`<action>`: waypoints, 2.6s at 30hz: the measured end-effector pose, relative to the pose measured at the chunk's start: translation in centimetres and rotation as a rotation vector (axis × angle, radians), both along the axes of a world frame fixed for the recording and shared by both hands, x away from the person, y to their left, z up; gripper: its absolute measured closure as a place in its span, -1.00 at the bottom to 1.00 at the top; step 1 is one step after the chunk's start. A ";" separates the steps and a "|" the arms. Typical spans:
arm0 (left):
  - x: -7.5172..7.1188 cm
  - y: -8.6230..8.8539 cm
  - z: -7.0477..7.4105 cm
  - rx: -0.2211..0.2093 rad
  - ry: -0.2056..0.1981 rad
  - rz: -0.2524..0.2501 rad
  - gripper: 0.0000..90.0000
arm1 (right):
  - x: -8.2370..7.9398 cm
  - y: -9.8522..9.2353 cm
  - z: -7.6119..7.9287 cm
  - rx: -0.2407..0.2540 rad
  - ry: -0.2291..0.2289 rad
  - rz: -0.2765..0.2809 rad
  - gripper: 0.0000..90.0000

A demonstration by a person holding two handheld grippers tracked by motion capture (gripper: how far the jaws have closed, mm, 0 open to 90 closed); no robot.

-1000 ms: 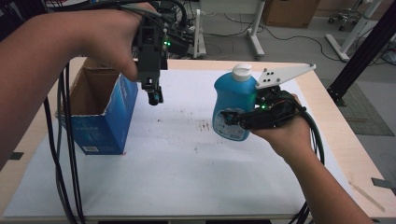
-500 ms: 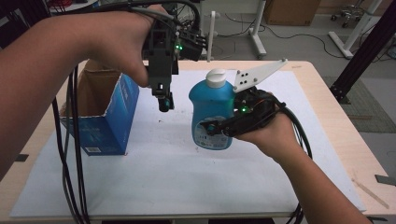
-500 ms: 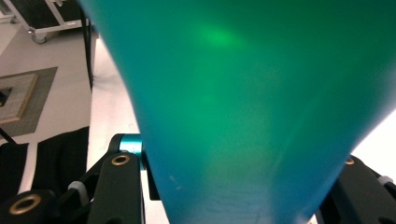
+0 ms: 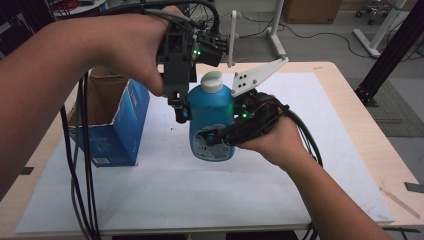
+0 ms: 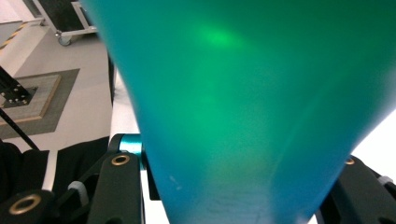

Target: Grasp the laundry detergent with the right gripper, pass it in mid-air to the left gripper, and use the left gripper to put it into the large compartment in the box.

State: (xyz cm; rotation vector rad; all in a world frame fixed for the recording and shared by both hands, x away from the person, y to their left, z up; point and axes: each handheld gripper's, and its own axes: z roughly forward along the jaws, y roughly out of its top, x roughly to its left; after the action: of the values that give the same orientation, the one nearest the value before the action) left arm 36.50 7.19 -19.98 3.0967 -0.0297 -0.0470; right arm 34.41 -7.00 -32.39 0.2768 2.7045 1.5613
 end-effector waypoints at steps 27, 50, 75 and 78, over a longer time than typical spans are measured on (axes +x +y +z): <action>-0.2 -1.0 -0.8 -0.004 0.033 0.004 -0.81 | 0.0 1.6 0.4 0.032 0.003 0.031 0.05; 0.0 -1.2 -0.8 -0.010 0.016 0.010 -0.52 | 0.1 1.6 0.3 0.034 -0.001 0.024 0.05; 0.0 -1.3 -1.0 -0.001 0.017 0.015 -0.23 | 0.1 1.8 0.2 0.034 -0.001 0.019 0.05; 0.0 -1.4 -0.9 0.006 0.016 -0.001 -0.17 | 0.2 1.8 0.2 0.034 0.005 0.018 0.05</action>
State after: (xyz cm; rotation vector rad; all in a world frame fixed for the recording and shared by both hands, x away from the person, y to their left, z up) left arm 36.50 5.84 -20.88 3.1021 -0.0305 -0.0719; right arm 34.58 -5.19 -32.23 0.2586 2.6936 1.6151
